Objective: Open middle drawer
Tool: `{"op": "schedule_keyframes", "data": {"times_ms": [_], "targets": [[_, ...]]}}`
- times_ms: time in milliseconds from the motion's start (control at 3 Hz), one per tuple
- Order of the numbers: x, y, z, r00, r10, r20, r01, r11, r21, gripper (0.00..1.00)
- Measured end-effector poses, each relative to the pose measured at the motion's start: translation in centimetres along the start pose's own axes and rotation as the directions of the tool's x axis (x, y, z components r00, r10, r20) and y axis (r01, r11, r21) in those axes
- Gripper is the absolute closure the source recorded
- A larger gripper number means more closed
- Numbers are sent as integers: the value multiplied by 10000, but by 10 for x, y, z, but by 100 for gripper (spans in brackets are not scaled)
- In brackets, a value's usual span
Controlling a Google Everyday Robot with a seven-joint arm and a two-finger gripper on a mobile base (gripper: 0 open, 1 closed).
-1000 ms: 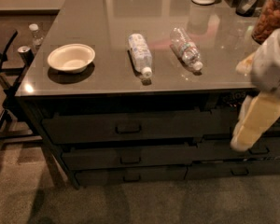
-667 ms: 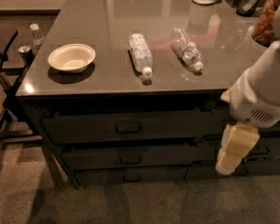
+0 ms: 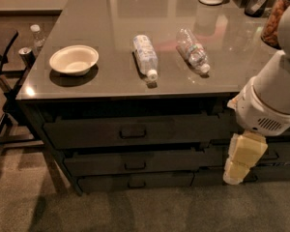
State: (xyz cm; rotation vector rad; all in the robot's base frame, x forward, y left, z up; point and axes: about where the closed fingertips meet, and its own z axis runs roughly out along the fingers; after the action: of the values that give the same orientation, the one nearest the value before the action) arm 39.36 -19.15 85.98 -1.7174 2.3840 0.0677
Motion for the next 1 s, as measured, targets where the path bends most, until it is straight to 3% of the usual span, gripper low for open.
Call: {"op": "schedule_keyframes", "data": {"times_ms": [333,1000], "targets": [[1,5,10,10000,0,2,0,9997,-243,0],[-8,30,120,9986,-523,27,521,9877,-1476,0]]}}
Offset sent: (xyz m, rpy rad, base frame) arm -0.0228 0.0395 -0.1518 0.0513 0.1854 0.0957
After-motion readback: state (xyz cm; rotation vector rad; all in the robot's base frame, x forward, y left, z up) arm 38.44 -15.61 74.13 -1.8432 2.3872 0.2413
